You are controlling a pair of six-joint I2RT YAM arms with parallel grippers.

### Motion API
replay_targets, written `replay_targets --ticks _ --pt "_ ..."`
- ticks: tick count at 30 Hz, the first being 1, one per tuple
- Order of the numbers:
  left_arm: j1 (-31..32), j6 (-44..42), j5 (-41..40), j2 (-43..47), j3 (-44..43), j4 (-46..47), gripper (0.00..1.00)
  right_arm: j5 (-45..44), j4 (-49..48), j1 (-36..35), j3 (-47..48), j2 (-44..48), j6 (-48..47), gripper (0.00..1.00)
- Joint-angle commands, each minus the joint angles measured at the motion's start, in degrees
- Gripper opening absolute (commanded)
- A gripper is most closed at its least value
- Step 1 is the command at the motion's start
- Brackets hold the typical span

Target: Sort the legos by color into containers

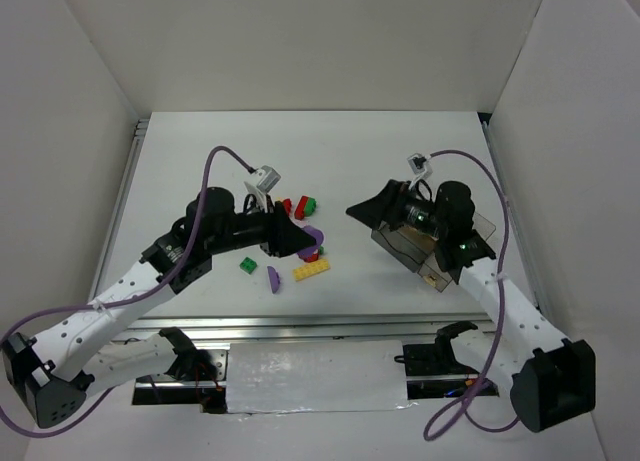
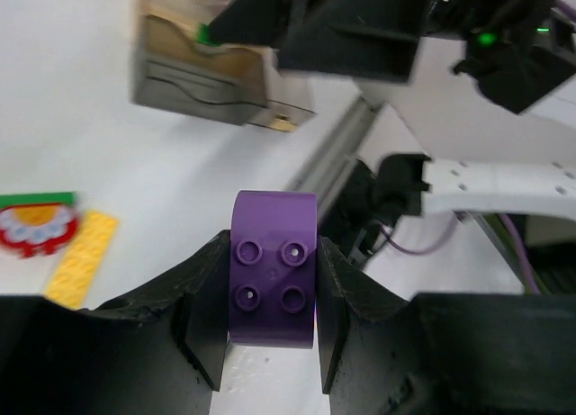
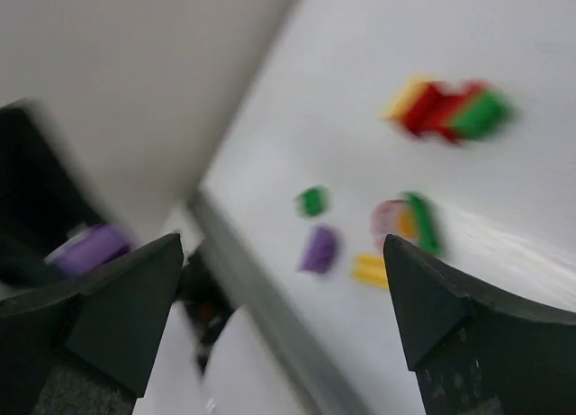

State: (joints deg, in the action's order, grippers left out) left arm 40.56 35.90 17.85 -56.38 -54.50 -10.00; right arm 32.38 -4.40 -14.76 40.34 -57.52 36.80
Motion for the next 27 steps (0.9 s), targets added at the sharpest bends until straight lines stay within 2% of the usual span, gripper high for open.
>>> replay_targets --ticks 1,2,5,9,10,15,19,21,24,25,26,27 --pt "-0.2 -1.2 15.2 1.1 1.8 11.5 0.00 29.1 -27.0 -3.1 -5.1 5.6 9.0 1.00" --pt "-0.3 -0.6 15.7 1.7 2.2 13.5 0.00 30.0 -29.5 -6.0 -5.4 6.3 9.4 1.00" --pt "-0.4 0.5 18.8 3.0 4.0 18.0 0.00 26.5 -27.6 -13.4 -4.5 7.9 8.0 0.99" --pt "-0.4 1.5 21.4 3.6 4.8 20.6 0.00 23.2 -28.6 -17.8 -3.3 7.2 8.4 0.86" --pt "-0.3 1.7 21.5 3.8 4.7 20.6 0.00 23.2 -29.6 -18.5 -3.1 6.5 9.4 0.79" --pt "-0.4 1.7 22.1 4.3 5.0 20.5 0.00 22.0 -28.8 -21.1 -1.0 5.0 8.6 0.68" --pt "-0.4 1.9 22.8 3.9 5.3 20.7 0.00 21.6 -30.0 -21.7 -0.5 4.5 8.8 0.55" --pt "-0.4 1.8 23.3 4.0 5.4 20.7 0.00 21.2 -29.1 -21.7 0.0 4.6 8.1 0.52" --pt "-0.3 1.2 22.8 4.4 5.4 19.8 0.00 20.2 -27.5 -21.7 -0.2 5.2 6.2 0.23" --pt "-0.4 1.0 22.4 4.8 5.4 19.7 0.01 20.0 -27.2 -21.7 -0.3 5.6 5.1 0.11" --pt "-0.4 0.8 22.2 5.0 5.3 19.3 0.03 19.4 -26.7 -21.8 -0.6 5.7 4.7 0.04" --pt "-0.3 0.8 22.1 5.1 5.2 19.3 0.04 19.0 -26.4 -21.7 -0.7 6.0 4.0 0.02"
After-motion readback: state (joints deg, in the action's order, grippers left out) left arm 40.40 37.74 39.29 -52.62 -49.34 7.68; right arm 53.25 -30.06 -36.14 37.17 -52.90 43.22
